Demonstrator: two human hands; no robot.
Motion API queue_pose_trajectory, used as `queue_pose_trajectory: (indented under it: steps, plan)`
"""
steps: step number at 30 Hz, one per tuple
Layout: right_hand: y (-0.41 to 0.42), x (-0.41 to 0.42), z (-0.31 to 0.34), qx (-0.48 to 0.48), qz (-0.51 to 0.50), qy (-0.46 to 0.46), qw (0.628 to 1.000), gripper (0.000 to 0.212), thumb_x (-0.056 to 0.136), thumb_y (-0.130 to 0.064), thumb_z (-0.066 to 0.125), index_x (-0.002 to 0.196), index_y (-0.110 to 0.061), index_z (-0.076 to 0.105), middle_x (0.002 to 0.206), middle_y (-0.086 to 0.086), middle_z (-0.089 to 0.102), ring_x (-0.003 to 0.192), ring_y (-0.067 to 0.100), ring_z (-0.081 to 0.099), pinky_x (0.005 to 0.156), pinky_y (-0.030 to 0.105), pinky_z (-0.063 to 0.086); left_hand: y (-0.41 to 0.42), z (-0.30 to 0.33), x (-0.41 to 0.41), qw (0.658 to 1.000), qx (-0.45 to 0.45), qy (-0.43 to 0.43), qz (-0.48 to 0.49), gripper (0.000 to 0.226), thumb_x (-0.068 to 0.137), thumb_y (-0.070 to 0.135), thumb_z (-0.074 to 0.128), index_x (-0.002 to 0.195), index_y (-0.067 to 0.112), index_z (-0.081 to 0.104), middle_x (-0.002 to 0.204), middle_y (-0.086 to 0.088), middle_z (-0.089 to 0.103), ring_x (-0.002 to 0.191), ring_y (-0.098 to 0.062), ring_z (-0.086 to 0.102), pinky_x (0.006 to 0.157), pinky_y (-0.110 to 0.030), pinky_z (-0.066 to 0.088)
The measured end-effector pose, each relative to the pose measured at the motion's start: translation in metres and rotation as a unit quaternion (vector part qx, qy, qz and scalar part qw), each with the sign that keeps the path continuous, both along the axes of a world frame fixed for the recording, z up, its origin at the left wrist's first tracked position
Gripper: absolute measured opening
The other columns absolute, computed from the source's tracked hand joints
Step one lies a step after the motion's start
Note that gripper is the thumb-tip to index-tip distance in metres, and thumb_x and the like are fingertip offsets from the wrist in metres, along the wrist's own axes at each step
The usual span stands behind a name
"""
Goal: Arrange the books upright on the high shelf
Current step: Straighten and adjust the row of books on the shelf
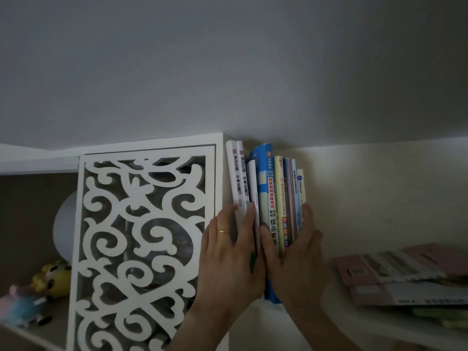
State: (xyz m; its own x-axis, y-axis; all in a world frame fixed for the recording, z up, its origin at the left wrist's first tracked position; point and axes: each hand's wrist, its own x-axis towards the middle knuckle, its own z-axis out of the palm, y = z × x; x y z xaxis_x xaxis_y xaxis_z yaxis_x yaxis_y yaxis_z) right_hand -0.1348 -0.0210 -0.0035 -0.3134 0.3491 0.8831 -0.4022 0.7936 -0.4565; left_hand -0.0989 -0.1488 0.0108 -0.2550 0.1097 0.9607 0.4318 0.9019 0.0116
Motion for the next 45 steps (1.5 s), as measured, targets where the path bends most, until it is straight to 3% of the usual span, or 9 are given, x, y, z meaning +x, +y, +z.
queue_pose_trajectory:
  steps: [6, 16, 20, 24, 30, 36, 39, 42, 45]
  plan:
    - [0.01, 0.005, 0.002, -0.012, 0.056, -0.011, 0.998, 0.103, 0.082, -0.085, 0.044, 0.158, -0.029, 0.003, 0.135, 0.011, 0.048, 0.103, 0.027, 0.066, 0.069, 0.047, 0.061, 0.021, -0.001, -0.006, 0.991, 0.111, -0.02, -0.069, 0.056, 0.096, 0.03, 0.059, 0.146, 0.01, 0.043, 0.14, -0.008, 0.041, 0.124, -0.02, 0.051, 0.086, -0.037, 0.062]
    - [0.004, 0.017, -0.004, -0.007, 0.096, -0.077, 0.992, 0.115, 0.071, -0.085, 0.047, 0.158, -0.026, 0.0, 0.145, 0.009, 0.04, 0.123, 0.028, 0.056, 0.089, 0.05, 0.058, 0.02, -0.01, 0.0, 0.993, 0.12, 0.006, -0.017, 0.051, 0.096, 0.029, 0.061, 0.142, 0.01, 0.051, 0.141, -0.005, 0.052, 0.092, -0.014, 0.071, 0.052, -0.022, 0.057]
    - [-0.001, 0.014, -0.003, -0.016, 0.093, -0.079, 0.992, 0.115, 0.07, -0.085, 0.051, 0.157, -0.025, 0.006, 0.141, 0.008, 0.043, 0.12, 0.028, 0.058, 0.085, 0.052, 0.058, 0.021, -0.017, 0.021, 0.979, 0.197, 0.018, -0.046, 0.049, 0.092, 0.019, 0.071, 0.138, 0.013, 0.053, 0.112, 0.0, 0.07, 0.085, -0.012, 0.072, 0.053, -0.022, 0.054]
    - [-0.006, 0.01, -0.004, -0.022, 0.081, -0.078, 0.993, 0.115, 0.07, -0.082, 0.058, 0.157, -0.023, 0.009, 0.14, 0.011, 0.045, 0.118, 0.031, 0.059, 0.083, 0.05, 0.059, 0.018, -0.018, 0.022, 0.982, 0.186, -0.026, -0.009, 0.043, 0.101, 0.029, 0.053, 0.138, 0.008, 0.051, 0.066, 0.001, 0.067, 0.043, -0.013, 0.061, 0.038, -0.022, 0.037]
    - [-0.004, 0.005, -0.002, -0.019, 0.092, -0.092, 0.991, 0.12, 0.067, -0.095, 0.046, 0.155, -0.024, 0.008, 0.136, 0.013, 0.043, 0.111, 0.033, 0.06, 0.078, 0.051, 0.06, -0.014, -0.032, 0.05, 0.987, 0.151, -0.045, -0.032, 0.032, 0.103, 0.04, 0.026, 0.123, 0.02, 0.041, 0.063, 0.007, 0.057, 0.044, -0.01, 0.058, 0.039, -0.03, 0.052]
    - [-0.003, 0.006, 0.002, 0.016, 0.105, -0.131, 0.986, 0.114, 0.07, -0.096, 0.038, 0.152, -0.026, 0.003, 0.137, 0.016, 0.037, 0.115, 0.037, 0.054, 0.088, 0.053, 0.056, -0.037, -0.04, 0.124, 0.983, 0.181, 0.031, -0.01, 0.028, 0.105, 0.035, 0.04, 0.115, 0.013, 0.054, 0.057, 0.016, 0.048, 0.038, 0.002, 0.048, 0.032, -0.019, 0.043]
    - [0.004, 0.01, 0.008, 0.03, 0.142, -0.184, 0.972, 0.113, 0.069, -0.097, 0.035, 0.152, -0.031, -0.006, 0.145, 0.015, 0.029, 0.127, 0.039, 0.045, 0.101, 0.057, 0.049, -0.033, -0.045, 0.173, 0.971, 0.226, 0.071, 0.012, 0.019, 0.098, 0.027, 0.057, 0.11, 0.013, 0.06, 0.072, 0.031, 0.039, 0.052, 0.014, 0.04, 0.049, -0.001, 0.034]
    - [0.02, 0.016, 0.018, -0.032, 0.23, -0.229, 0.945, 0.099, 0.076, -0.094, 0.027, 0.153, -0.033, 0.017, 0.148, 0.012, 0.036, 0.136, 0.035, 0.041, 0.107, 0.06, 0.044, -0.015, -0.049, 0.193, 0.971, 0.234, 0.055, 0.013, 0.021, 0.094, 0.028, 0.06, 0.107, 0.012, 0.064, 0.069, 0.029, 0.043, 0.059, 0.019, 0.035, 0.056, 0.0, 0.026]
    - [0.048, 0.047, 0.017, -0.148, 0.257, -0.119, 0.948, 0.067, 0.092, -0.076, 0.031, 0.122, -0.022, 0.058, 0.118, 0.007, 0.058, 0.109, 0.023, 0.06, 0.082, 0.036, 0.052, 0.015, -0.044, 0.185, 0.973, 0.224, 0.05, -0.018, 0.016, 0.095, 0.024, 0.059, 0.105, 0.011, 0.061, 0.052, 0.01, 0.048, 0.049, 0.019, 0.029, 0.043, -0.001, 0.032]
